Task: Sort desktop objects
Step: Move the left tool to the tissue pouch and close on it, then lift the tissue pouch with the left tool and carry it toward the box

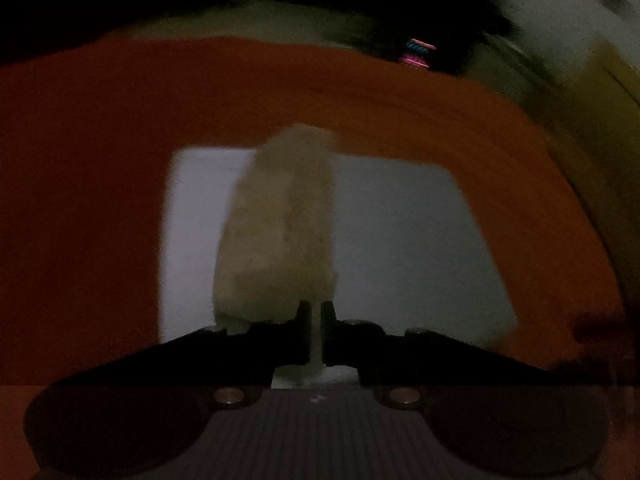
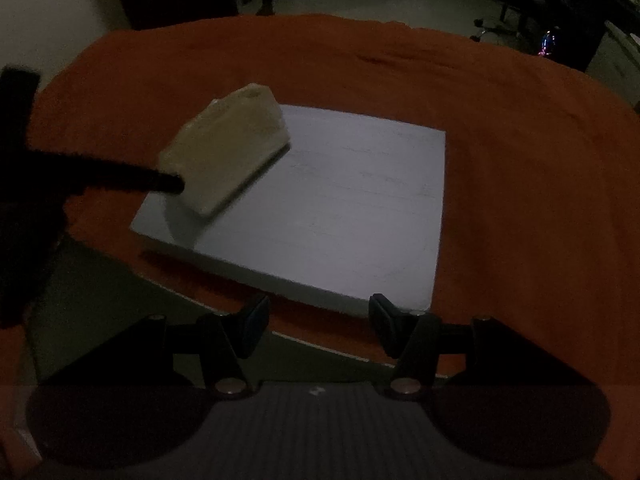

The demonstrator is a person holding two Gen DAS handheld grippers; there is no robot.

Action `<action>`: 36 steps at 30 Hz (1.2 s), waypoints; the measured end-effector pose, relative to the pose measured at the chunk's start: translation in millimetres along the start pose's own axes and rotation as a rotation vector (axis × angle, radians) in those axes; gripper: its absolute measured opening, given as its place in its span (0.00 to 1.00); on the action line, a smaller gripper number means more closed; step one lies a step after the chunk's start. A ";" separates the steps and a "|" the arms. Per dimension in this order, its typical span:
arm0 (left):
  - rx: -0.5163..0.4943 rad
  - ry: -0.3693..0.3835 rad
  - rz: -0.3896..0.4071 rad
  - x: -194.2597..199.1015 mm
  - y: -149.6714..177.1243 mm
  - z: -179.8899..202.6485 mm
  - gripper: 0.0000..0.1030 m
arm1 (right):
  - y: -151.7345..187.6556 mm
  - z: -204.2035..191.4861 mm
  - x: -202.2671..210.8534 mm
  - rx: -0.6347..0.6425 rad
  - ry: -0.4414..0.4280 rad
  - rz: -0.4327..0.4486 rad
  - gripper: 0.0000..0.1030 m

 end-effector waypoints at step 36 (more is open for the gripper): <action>-0.386 0.013 -0.065 -1.7 1.2 20.9 0.01 | -5.9 25.5 -15.3 0.007 0.030 0.027 0.69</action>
Point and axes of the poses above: each gripper's, at about its wrist camera, not at the fingertips, and x roughly against the way its jaws point, z to its right, y to its underside, the point moved 8 cm from there along -x, roughly the way its jaws point, and after that the axes turned 3 degrees about z, right-handed, at the moved point
